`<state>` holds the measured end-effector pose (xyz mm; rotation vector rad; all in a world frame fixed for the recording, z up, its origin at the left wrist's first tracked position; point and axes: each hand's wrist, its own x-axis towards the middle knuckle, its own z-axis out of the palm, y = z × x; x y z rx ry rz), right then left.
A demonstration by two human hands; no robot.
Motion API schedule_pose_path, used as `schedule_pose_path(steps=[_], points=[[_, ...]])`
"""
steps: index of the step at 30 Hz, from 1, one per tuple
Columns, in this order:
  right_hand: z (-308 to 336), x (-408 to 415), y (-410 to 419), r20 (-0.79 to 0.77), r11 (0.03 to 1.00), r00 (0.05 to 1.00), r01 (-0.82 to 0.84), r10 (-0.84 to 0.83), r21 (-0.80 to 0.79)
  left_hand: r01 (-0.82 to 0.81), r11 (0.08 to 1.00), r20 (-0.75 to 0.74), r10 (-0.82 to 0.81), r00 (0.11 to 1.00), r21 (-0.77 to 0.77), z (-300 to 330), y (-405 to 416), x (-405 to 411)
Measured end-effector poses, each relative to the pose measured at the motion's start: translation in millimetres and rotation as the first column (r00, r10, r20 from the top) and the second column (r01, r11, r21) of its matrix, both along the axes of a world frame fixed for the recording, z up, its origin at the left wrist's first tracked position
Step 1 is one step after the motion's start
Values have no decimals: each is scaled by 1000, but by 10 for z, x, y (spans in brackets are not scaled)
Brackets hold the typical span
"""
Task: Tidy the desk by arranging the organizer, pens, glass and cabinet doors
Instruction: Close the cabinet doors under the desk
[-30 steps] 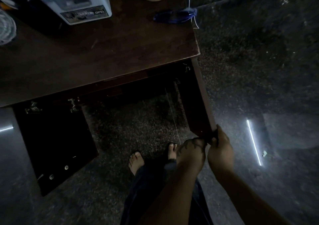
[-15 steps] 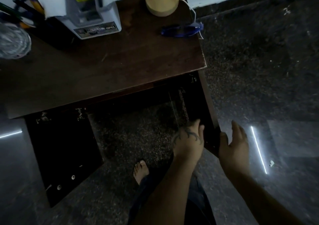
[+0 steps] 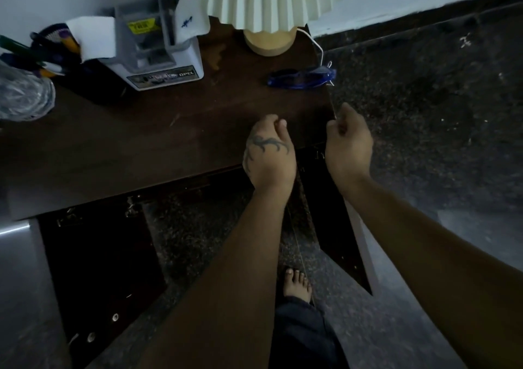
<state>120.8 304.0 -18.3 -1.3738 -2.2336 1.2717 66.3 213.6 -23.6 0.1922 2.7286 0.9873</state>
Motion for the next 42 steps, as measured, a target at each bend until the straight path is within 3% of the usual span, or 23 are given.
schedule_pose_path(steps=[8,18,29,42], points=[[34,-353,240,36,999,999,15,-16,33,-2,1000,-37,1,999,-5,-11,124,-478],[91,-617,445,99,999,995,-28,30,-19,-24,995,166,8,986,96,-128,360,-819],[137,-528,277,24,999,1000,-11,12,-51,-7,990,199,-21,980,142,-51,241,-616],[200,20,-385,-44,988,999,10,-17,-155,-150,943,260,71,963,297,229,-544,59]])
